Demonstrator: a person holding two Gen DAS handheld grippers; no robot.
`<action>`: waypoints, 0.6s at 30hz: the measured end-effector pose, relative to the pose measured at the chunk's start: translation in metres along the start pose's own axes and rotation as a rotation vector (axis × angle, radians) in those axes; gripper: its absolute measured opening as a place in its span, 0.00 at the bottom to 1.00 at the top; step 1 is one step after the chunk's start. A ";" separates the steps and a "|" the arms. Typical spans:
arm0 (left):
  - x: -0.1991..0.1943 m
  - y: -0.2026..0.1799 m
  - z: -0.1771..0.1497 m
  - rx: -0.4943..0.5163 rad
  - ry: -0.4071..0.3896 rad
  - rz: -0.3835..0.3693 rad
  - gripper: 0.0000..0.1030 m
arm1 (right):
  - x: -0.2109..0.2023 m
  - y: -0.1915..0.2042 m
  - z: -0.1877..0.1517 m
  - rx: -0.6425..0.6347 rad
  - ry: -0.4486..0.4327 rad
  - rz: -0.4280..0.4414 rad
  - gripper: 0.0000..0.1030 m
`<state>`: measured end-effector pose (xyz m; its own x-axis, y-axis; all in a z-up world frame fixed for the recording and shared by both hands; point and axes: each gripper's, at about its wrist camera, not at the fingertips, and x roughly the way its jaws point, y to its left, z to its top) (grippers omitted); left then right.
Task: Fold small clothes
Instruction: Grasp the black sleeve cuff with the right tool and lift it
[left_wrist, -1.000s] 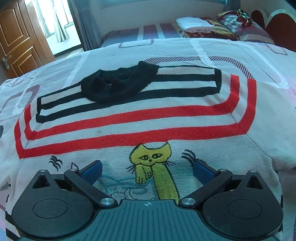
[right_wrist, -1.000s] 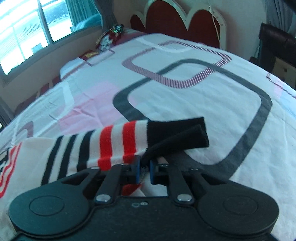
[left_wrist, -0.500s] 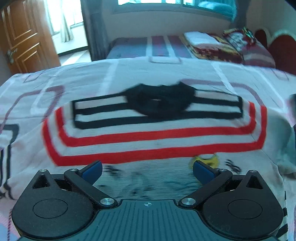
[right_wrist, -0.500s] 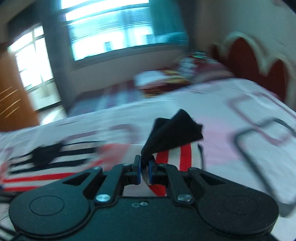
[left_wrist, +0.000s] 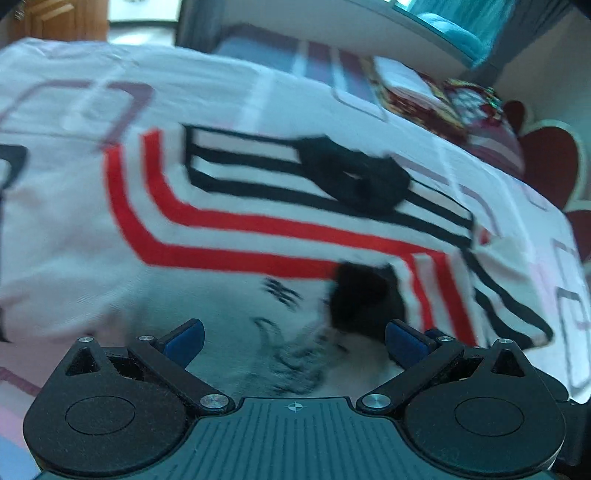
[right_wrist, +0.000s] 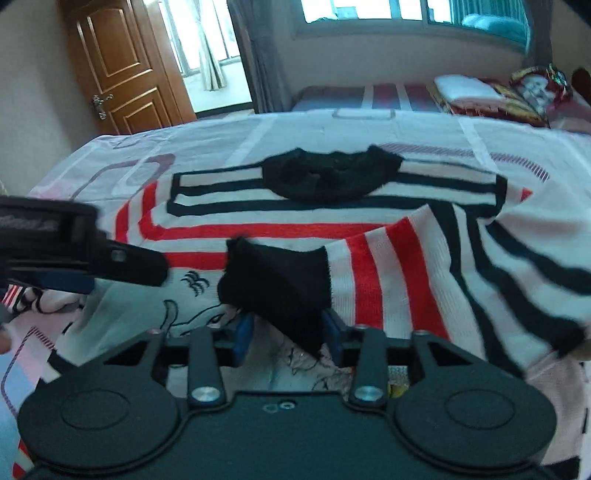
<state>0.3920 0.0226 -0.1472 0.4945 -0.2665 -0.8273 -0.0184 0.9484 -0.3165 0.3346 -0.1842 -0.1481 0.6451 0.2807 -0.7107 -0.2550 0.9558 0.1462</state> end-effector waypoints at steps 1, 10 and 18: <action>0.006 -0.004 -0.001 0.002 0.017 -0.024 1.00 | -0.009 -0.004 -0.001 0.005 -0.010 -0.005 0.41; 0.040 -0.029 -0.010 -0.114 0.018 -0.111 1.00 | -0.071 -0.052 -0.029 0.007 -0.078 -0.201 0.48; 0.048 -0.030 -0.006 -0.202 -0.083 -0.058 0.27 | -0.071 -0.106 -0.049 0.073 -0.054 -0.324 0.48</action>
<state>0.4109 -0.0200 -0.1804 0.5695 -0.2967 -0.7666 -0.1571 0.8761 -0.4558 0.2803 -0.3102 -0.1470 0.7216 -0.0362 -0.6914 0.0203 0.9993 -0.0311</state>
